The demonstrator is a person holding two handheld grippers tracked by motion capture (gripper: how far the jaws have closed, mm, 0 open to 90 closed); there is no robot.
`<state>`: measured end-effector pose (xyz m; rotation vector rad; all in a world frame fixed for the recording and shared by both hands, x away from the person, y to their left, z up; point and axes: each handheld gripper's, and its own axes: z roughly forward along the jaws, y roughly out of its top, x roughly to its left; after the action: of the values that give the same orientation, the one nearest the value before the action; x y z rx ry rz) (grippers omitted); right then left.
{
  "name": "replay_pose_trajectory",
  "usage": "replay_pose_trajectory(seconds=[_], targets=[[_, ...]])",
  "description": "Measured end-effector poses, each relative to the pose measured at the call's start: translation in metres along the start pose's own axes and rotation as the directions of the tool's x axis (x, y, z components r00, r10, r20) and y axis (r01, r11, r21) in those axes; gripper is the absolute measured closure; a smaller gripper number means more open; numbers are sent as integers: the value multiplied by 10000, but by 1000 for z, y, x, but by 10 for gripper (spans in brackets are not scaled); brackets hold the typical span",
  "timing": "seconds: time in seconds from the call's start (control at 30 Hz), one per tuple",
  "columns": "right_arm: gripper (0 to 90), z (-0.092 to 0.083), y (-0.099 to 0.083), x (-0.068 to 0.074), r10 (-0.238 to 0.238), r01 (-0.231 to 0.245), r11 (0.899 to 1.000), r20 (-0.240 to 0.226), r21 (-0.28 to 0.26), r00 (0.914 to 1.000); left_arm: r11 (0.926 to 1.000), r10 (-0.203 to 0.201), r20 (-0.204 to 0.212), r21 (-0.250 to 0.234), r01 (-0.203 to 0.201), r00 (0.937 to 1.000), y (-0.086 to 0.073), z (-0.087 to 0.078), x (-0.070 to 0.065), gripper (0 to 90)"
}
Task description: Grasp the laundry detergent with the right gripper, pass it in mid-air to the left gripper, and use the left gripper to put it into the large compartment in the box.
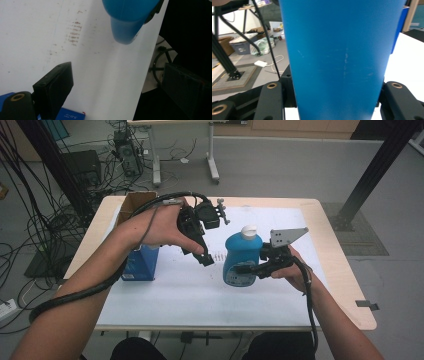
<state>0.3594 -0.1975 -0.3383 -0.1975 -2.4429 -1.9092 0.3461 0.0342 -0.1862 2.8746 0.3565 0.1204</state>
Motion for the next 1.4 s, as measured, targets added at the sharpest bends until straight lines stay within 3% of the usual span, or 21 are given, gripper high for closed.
replay_pose_trajectory(seconds=[0.23,0.73,0.8,1.4], targets=[[441,6,4,3,-167,172,9997,-351,143,9992,9985,261,100,470,-266,9996,9,-3,-4,112],[441,19,9,6,-318,342,9990,-781,301,9964,9951,496,64,850,-499,9988,19,-4,-11,110],[441,21,10,7,-356,385,9988,-850,317,9957,9956,419,69,831,-423,9991,21,-2,-12,110],[441,39,18,11,-592,659,9965,-1211,520,9909,9915,956,137,870,-964,9953,38,4,-23,109]])
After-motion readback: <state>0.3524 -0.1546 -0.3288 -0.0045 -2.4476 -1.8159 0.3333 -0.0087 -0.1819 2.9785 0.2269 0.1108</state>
